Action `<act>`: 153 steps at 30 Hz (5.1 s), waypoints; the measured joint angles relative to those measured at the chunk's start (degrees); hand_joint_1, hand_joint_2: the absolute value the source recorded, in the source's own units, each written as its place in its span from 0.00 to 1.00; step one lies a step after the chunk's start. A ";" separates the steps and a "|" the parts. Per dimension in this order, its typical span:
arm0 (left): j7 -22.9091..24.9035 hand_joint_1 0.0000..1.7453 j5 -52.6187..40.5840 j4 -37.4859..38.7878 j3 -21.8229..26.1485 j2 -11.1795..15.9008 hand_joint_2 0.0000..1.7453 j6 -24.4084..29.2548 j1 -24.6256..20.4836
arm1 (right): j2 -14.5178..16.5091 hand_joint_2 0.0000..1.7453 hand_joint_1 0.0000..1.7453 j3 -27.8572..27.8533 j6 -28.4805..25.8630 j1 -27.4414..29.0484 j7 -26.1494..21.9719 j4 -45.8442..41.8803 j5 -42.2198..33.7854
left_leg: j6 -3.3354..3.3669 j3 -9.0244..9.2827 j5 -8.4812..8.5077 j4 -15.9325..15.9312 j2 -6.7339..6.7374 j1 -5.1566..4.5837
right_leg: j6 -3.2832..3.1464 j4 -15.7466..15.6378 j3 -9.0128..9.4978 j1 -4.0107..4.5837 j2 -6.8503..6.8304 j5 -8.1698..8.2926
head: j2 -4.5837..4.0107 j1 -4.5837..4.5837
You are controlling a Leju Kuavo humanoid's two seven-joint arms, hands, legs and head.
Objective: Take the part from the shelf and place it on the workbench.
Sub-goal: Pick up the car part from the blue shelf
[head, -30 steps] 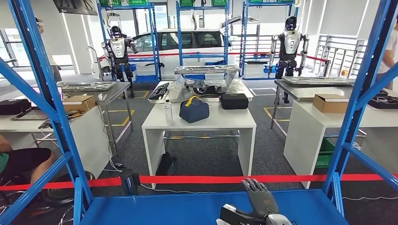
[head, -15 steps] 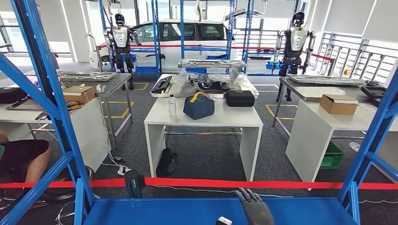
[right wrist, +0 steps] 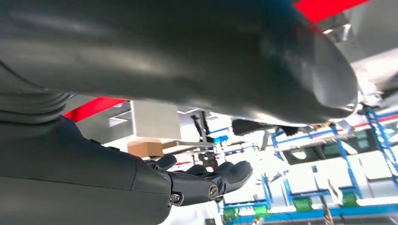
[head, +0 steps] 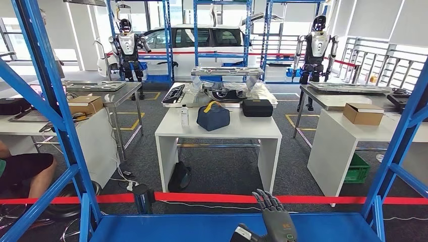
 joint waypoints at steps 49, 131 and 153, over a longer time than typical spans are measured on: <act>0.45 0.00 -0.96 0.00 1.46 -0.49 0.00 1.93 0.00 | -3.40 1.00 0.00 11.47 21.37 -3.90 3.34 5.45 3.53 | -0.01 0.01 -0.01 -0.01 -0.03 0.00 | -0.01 0.00 0.03 0.01 -0.01 -0.01 | 0.00 0.00; -0.62 0.00 -0.25 -0.02 6.09 -0.66 0.00 2.21 1.77 | -3.50 1.00 0.92 -12.74 14.34 30.90 24.83 -20.09 22.17 | -0.16 0.06 -0.15 -0.03 -0.12 0.01 | 0.02 0.00 0.08 0.01 -0.16 -0.23 | 0.00 0.00; -0.15 0.00 -0.76 -0.09 6.60 -0.40 0.00 2.10 1.35 | 1.50 1.00 1.00 -18.80 16.66 31.00 25.38 -17.23 19.53 | -0.20 0.27 -0.19 -0.04 -0.06 0.01 | -0.03 0.00 0.29 0.01 -0.09 -0.29 | 0.00 0.00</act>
